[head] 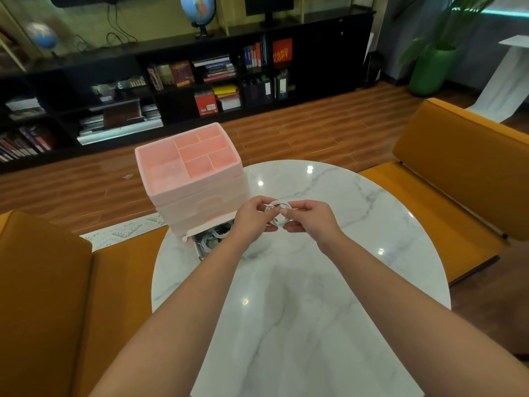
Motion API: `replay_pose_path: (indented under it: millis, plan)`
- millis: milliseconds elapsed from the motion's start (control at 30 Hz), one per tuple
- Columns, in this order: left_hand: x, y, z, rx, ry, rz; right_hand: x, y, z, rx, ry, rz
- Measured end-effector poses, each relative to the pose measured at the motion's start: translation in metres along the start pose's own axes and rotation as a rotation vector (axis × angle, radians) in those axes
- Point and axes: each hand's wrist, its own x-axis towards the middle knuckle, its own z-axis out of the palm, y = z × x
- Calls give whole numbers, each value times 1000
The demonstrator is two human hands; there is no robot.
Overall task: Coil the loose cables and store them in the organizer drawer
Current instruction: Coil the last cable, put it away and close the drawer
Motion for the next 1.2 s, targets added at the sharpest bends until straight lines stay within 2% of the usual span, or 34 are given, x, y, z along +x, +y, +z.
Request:
replay_pose_path:
  millis: [233, 500, 633, 867, 933, 1200]
  plan:
    - [2, -1, 3, -23, 101, 22, -1, 9, -7, 153, 2, -6]
    - [-3, 1, 15, 66, 157, 122, 3, 11, 4, 311, 187, 63]
    - [-2, 2, 18, 14, 171, 96, 5, 12, 2, 217, 277, 21]
    - [-4, 4, 25, -226, 174, -70, 5, 16, 2, -39, 301, -52]
    - [-5, 2, 25, -274, 135, -90, 4, 15, 1, -70, 283, -46]
    - [-7, -1, 19, -226, 109, -62, 1, 15, -2, -107, 133, 16]
